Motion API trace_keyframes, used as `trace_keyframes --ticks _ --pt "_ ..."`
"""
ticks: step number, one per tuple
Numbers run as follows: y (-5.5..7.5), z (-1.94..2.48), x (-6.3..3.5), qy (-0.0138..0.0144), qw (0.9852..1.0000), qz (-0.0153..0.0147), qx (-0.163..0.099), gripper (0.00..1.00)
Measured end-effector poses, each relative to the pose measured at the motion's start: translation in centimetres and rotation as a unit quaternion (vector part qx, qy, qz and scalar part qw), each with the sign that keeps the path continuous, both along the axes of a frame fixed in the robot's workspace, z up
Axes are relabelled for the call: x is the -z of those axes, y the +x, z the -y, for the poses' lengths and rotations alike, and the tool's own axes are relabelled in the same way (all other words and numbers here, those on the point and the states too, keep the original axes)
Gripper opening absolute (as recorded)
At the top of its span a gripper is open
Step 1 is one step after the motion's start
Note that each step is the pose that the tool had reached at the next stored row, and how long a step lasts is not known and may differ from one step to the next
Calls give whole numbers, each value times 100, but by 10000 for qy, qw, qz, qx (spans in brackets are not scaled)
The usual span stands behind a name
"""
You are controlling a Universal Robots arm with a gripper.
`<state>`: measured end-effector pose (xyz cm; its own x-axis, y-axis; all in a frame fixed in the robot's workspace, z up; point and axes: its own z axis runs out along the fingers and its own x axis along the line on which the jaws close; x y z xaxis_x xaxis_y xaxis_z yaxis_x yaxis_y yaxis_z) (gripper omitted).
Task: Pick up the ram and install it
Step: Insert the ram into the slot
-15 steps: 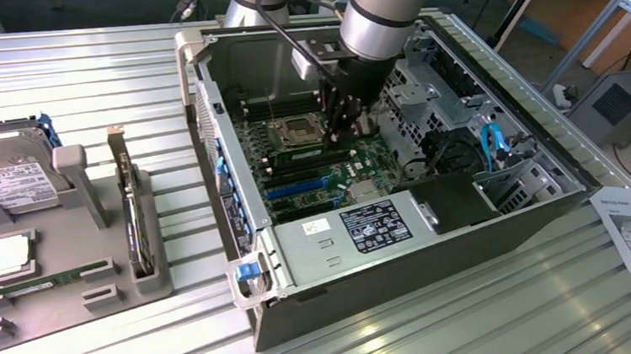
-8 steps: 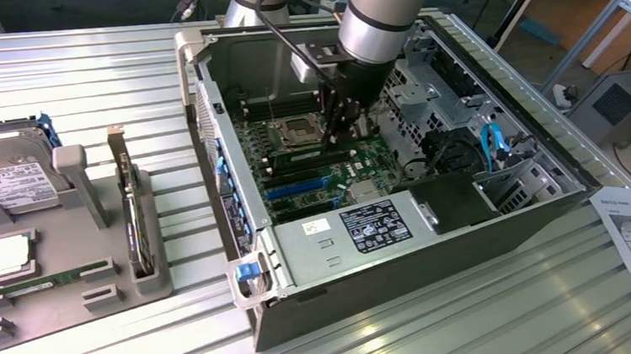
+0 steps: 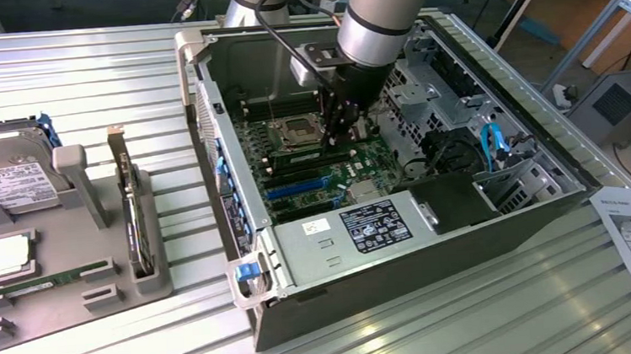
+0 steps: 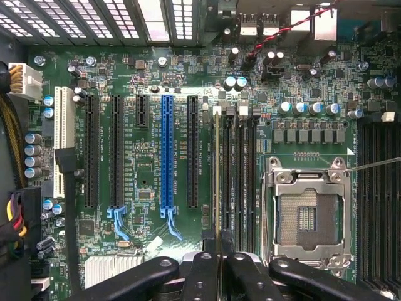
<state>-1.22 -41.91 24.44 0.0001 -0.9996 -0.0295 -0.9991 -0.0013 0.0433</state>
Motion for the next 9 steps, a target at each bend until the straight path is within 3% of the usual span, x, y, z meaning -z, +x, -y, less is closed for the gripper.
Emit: trace_keyframes --ticks 9 --pt "26 0 5 1 10000 0 0 12"
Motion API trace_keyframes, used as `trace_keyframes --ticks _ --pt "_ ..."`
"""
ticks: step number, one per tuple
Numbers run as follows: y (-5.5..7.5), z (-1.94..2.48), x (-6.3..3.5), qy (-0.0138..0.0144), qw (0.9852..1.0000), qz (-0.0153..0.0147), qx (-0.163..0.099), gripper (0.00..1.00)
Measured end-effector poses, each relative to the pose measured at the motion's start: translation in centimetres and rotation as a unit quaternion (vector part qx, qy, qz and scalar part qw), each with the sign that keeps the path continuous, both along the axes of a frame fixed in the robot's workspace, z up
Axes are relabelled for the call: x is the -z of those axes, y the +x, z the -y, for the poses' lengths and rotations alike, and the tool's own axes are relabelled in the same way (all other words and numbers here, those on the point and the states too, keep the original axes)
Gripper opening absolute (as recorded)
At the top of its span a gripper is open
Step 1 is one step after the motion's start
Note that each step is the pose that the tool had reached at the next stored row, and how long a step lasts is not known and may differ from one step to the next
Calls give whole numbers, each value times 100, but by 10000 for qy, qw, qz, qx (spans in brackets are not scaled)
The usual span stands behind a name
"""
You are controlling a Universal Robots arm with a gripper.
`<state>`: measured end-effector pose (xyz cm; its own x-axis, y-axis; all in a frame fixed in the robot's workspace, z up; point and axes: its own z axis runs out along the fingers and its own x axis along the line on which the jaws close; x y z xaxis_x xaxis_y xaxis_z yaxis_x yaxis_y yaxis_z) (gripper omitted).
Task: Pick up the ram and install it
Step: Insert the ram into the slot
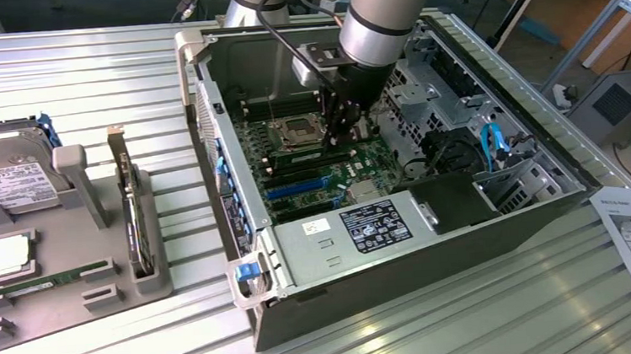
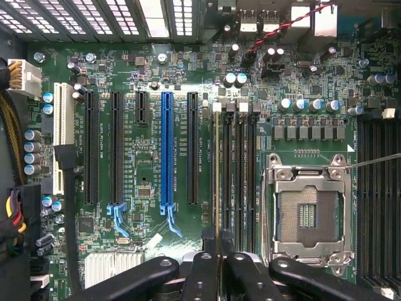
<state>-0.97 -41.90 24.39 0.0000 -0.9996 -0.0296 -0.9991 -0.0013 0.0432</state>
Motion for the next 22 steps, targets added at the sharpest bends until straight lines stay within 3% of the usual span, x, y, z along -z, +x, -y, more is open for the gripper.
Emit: trace_keyframes --ticks 22 --pt "-8 -4 20 1 10000 0 45 12"
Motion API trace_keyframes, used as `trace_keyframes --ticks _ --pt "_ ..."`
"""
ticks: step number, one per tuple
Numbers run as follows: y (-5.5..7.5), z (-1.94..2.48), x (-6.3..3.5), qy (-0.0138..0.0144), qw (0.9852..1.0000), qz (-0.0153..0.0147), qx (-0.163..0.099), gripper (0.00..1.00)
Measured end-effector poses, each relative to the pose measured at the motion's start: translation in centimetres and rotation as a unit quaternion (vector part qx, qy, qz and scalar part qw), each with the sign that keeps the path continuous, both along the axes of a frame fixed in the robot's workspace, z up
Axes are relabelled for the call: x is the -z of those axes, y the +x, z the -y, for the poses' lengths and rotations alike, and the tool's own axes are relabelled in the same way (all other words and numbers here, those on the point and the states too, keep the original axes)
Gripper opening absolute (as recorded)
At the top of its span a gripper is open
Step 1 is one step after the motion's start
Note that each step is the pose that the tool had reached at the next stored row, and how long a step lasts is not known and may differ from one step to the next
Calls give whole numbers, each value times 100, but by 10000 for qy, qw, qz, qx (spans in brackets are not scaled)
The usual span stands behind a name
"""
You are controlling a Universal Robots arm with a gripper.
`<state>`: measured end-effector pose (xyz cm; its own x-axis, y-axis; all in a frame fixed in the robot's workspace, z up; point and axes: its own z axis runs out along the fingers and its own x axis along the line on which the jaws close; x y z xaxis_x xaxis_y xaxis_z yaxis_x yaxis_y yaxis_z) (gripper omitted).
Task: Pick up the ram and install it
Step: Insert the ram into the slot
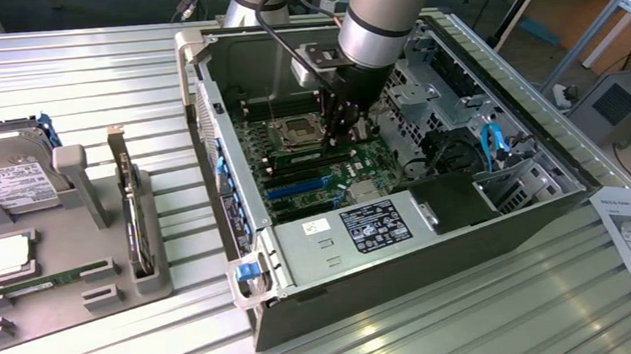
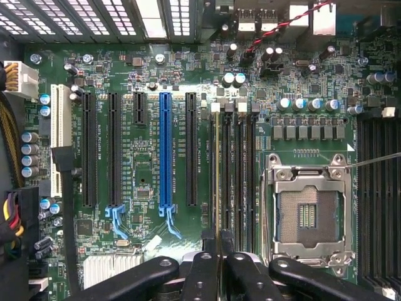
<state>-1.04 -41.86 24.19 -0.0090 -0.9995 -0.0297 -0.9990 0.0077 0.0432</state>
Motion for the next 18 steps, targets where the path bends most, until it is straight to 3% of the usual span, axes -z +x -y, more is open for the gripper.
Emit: trace_keyframes --ticks 18 --pt "-6 -18 32 -1 10000 0 -8 12"
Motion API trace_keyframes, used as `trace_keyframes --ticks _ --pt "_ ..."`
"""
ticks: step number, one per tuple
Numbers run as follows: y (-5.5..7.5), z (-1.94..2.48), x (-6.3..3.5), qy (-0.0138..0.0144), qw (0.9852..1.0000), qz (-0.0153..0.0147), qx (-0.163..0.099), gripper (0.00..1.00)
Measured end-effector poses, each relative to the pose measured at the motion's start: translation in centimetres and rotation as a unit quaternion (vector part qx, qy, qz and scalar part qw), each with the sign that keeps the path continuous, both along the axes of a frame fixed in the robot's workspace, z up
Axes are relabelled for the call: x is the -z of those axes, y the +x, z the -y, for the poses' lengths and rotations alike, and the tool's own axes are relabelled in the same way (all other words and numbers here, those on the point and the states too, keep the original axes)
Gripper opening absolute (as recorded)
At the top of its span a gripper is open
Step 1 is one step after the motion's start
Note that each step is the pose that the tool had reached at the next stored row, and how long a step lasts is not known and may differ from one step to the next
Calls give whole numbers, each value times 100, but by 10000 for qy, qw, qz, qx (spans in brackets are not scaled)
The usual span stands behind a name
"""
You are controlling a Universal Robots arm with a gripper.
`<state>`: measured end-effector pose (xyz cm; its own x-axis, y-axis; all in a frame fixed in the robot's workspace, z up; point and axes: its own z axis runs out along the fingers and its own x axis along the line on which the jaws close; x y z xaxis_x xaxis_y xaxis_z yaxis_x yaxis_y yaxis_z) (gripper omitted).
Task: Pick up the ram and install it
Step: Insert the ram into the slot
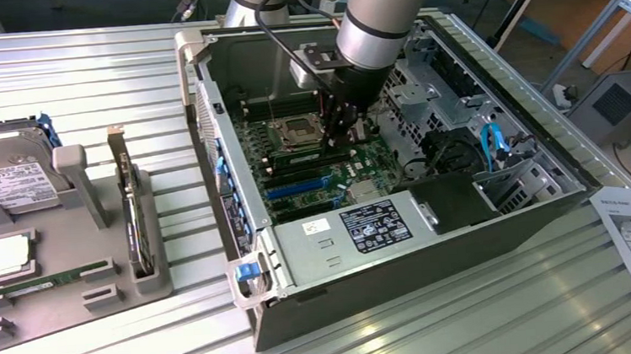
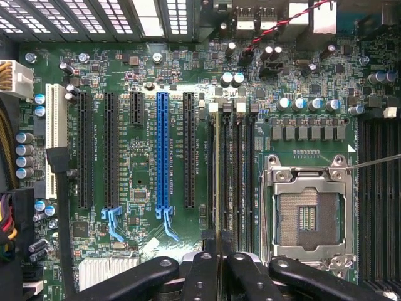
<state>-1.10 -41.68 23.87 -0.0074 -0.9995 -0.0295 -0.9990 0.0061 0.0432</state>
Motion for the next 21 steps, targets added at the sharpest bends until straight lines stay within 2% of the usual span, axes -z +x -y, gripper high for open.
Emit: trace_keyframes --ticks 21 --pt "0 1 28 -1 10000 0 -14 12"
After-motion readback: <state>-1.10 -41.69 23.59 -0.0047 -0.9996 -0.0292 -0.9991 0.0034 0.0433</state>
